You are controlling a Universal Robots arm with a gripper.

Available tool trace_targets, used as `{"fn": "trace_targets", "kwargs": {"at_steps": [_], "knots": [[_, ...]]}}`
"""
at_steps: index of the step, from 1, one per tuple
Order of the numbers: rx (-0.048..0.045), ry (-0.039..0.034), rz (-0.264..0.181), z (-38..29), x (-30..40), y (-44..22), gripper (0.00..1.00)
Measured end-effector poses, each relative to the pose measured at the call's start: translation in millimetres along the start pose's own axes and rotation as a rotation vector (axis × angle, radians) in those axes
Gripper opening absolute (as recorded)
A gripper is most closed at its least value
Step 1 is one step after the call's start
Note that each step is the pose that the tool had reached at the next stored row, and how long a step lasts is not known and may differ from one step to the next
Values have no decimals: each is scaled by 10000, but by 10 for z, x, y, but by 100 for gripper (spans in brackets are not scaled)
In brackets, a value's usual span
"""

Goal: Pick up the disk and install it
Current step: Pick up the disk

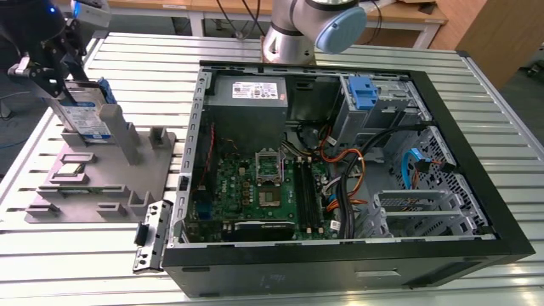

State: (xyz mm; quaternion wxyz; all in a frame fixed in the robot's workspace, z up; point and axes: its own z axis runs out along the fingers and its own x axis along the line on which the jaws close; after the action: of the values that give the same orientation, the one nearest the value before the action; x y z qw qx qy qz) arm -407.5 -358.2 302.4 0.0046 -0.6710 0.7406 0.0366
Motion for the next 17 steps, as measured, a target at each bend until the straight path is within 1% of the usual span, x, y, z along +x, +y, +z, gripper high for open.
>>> {"fn": "trace_targets", "kwargs": {"at_steps": [7, 15, 17], "knots": [[0, 0, 0, 43, 2, -2, 59], [-1, -7, -8, 46, 2, -2, 59], [-8, -10, -107, 46, 2, -2, 59]]}}
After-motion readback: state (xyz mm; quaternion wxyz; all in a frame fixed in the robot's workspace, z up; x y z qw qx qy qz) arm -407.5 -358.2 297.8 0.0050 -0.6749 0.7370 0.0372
